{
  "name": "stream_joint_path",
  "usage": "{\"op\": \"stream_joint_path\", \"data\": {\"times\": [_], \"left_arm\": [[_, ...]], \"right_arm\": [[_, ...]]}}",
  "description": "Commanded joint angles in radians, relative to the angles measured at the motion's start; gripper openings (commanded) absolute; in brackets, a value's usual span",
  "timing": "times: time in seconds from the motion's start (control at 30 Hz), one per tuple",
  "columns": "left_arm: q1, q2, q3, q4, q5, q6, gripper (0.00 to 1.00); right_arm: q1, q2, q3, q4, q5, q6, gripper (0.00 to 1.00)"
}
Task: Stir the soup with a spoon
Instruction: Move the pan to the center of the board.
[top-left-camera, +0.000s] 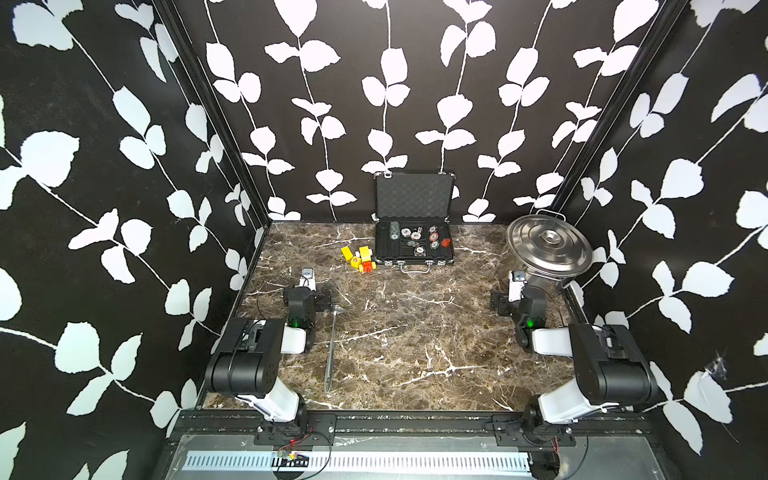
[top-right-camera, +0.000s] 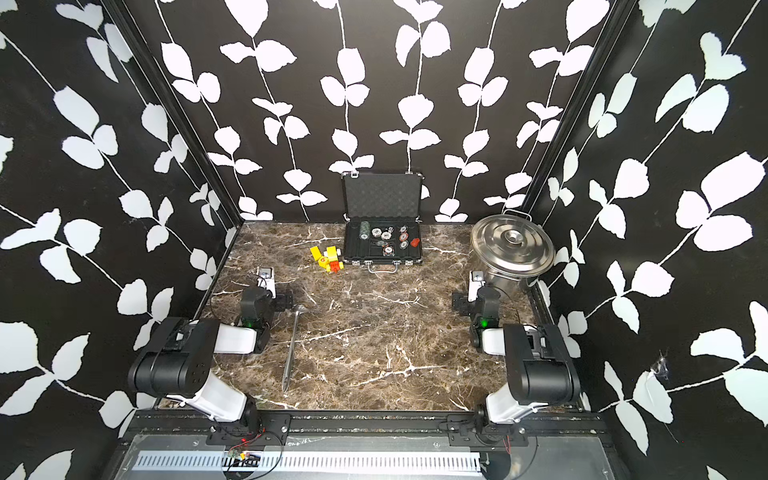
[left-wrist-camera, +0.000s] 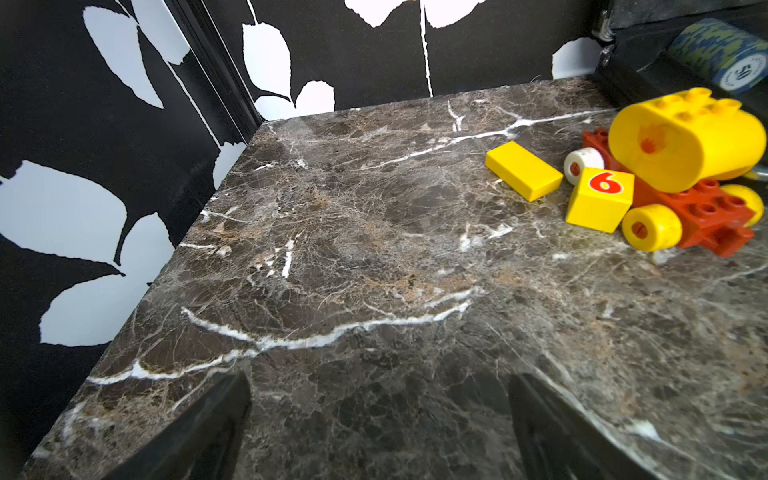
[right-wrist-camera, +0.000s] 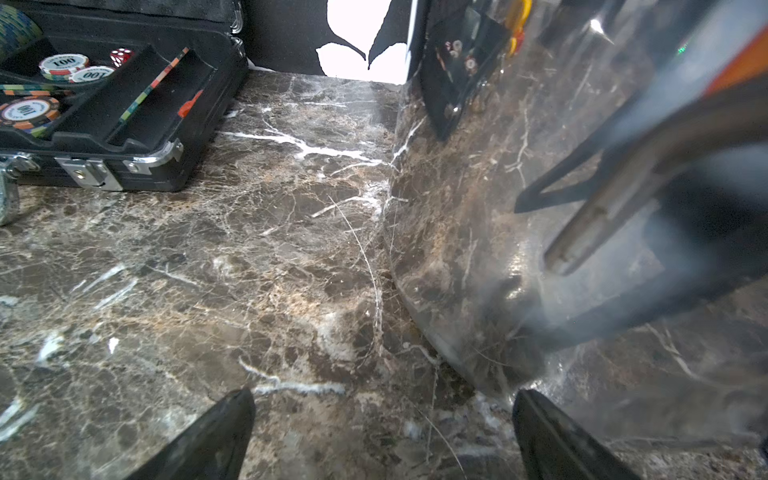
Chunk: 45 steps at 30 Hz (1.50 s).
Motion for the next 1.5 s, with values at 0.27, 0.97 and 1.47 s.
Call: {"op": "stream_joint_path", "data": {"times": [0.27,0.97,1.47], "left_arm": [[0.005,-0.013,0.012,0.01,0.029,0.014,0.99],[0.005,-0.244,0.116,-0.367,-0.212,-0.085,0.99],[0.006,-0.479,0.493,-1.191,0.198,-0.535,0.99]], "right_arm": [[0.003,-0.011,0.016,0.04,0.002,-0.002,0.99],[0.01,-0.236,0.062,-0.284,-0.031,0.032,0.99],[0.153,-0.714,0.227,-1.041,-0.08,0.397,0.8]]}}
